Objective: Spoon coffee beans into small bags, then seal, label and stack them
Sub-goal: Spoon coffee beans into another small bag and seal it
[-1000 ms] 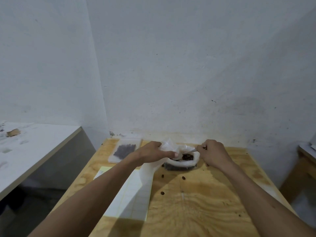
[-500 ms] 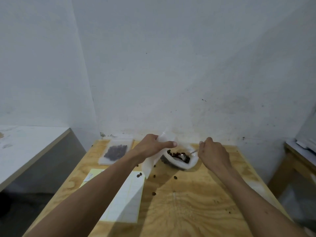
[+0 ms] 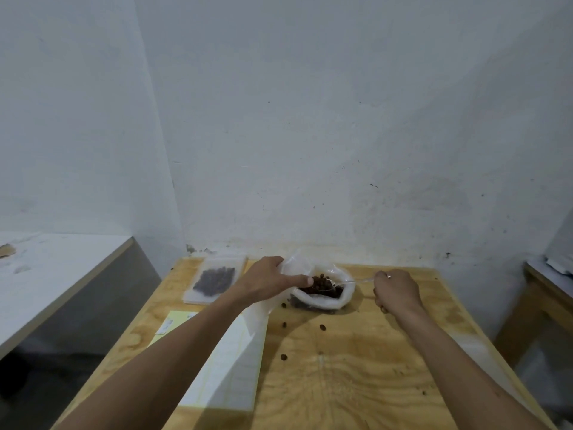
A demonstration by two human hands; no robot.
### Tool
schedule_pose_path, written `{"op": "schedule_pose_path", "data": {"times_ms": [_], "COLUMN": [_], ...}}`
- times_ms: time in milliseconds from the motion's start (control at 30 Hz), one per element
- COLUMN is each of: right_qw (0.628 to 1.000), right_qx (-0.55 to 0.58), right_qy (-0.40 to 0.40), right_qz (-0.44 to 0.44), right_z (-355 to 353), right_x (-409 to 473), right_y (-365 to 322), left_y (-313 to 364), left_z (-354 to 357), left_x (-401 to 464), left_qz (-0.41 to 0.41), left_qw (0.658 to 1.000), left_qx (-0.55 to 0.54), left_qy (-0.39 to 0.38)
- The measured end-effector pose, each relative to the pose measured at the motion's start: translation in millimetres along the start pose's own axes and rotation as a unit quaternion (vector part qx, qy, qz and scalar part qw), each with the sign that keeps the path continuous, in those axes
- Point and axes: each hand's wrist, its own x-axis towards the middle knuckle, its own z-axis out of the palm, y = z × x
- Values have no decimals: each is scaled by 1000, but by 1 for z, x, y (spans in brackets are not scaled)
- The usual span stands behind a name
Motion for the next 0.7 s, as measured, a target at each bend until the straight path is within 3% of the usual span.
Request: {"op": "schedule_pose_path", "data": {"times_ms": [333, 533, 700], "right_qw": [998, 981, 947], "right_qx": [14, -40, -139], "right_qy": [13, 10, 83], "right_qz": [-57, -191, -278], "right_z": [-22, -10, -9], "right_x": [4, -10, -18], "right_y": [-45, -74, -83], "left_y": [-19, -17, -16], "left_z": [-8, -4, -2], "left_x": [-7, -7, -5], "left_qz": [32, 31, 25], "left_qw": [997, 996, 998], "left_qx": [66, 85, 55], "left_qy": [11, 6, -4]}}
